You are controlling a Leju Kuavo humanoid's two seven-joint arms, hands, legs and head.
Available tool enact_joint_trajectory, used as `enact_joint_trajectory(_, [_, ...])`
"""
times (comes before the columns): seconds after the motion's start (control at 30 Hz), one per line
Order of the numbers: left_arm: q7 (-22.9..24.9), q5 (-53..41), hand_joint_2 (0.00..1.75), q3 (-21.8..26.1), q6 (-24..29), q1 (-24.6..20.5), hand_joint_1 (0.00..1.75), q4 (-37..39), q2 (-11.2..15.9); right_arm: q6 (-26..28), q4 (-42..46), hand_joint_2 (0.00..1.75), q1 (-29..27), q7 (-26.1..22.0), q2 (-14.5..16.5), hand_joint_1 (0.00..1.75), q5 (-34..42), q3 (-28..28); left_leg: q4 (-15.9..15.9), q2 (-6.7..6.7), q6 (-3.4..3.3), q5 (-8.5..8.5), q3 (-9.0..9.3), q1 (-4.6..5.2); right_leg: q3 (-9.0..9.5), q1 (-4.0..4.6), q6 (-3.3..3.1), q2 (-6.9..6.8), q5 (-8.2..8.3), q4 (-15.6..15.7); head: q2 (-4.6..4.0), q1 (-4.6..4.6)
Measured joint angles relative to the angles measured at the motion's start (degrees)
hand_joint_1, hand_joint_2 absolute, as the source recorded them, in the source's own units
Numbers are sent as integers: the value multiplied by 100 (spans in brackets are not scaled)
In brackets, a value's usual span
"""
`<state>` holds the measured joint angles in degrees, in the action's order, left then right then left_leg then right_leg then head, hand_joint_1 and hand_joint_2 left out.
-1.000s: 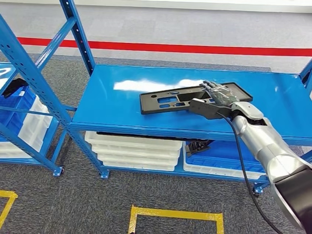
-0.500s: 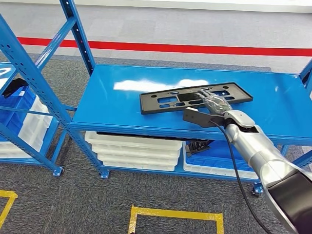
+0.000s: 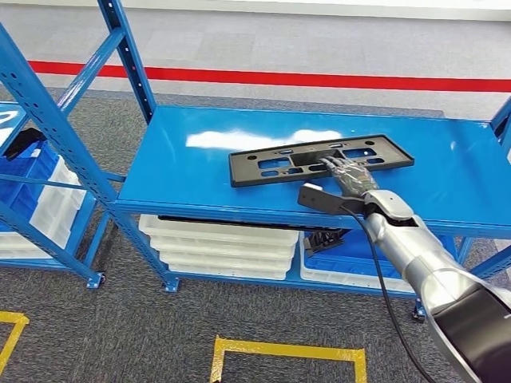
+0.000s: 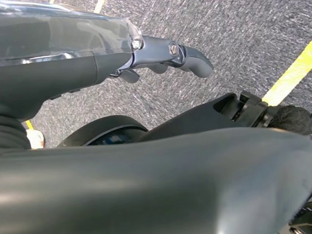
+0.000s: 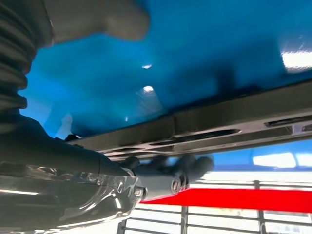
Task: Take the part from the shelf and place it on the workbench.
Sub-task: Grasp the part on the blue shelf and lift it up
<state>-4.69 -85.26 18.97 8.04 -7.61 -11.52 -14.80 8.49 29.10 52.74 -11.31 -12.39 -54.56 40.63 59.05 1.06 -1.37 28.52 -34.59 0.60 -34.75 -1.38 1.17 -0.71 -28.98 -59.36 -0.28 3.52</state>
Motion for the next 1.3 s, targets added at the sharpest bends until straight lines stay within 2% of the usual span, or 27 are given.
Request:
enact_joint_trajectory(0.1, [-3, 2, 0, 0, -6, 0, 0, 0, 0, 95, -9, 175, -12, 16, 2, 175, -2, 1, 0, 0, 0, 0, 0, 0, 0, 0, 0, 0, 0, 0, 0, 0])
enact_joint_trajectory(0.73, [-6, 17, 0, 0, -17, 0, 0, 0, 0, 387, -10, 175, -80, 73, 11, 175, -84, 29, 0, 0, 0, 0, 0, 0, 0, 0, 0, 0, 0, 0, 0, 0])
enact_joint_trajectory(0.87, [-3, 17, 0, 0, -28, 0, 0, 0, 0, 439, -10, 175, -82, 93, 13, 0, -91, 29, 0, 0, 0, 0, 0, 0, 0, 0, 0, 0, 0, 0, 0, 0])
enact_joint_trajectory(0.93, [-1, 17, 0, -2, -27, 0, 0, 0, 0, 484, -10, 175, -82, 87, 13, 0, -101, 29, 0, 0, 0, 0, 0, 0, 0, 0, 0, 0, 0, 0, 0, 0])
enact_joint_trajectory(1.07, [2, 17, 0, -5, -22, 0, 0, 0, 0, 578, -8, 0, -85, 86, 13, 0, -100, 28, 1, 0, 0, 0, 0, 0, 0, 0, 0, 0, 0, 0, 0, 0])
enact_joint_trajectory(1.3, [5, 18, 0, -7, -13, 0, 0, 0, 0, 803, 34, 0, -106, 87, 13, 0, -34, 15, 1, 0, 0, 0, 0, 0, 0, 0, 0, 0, 0, 0, 0, 0])
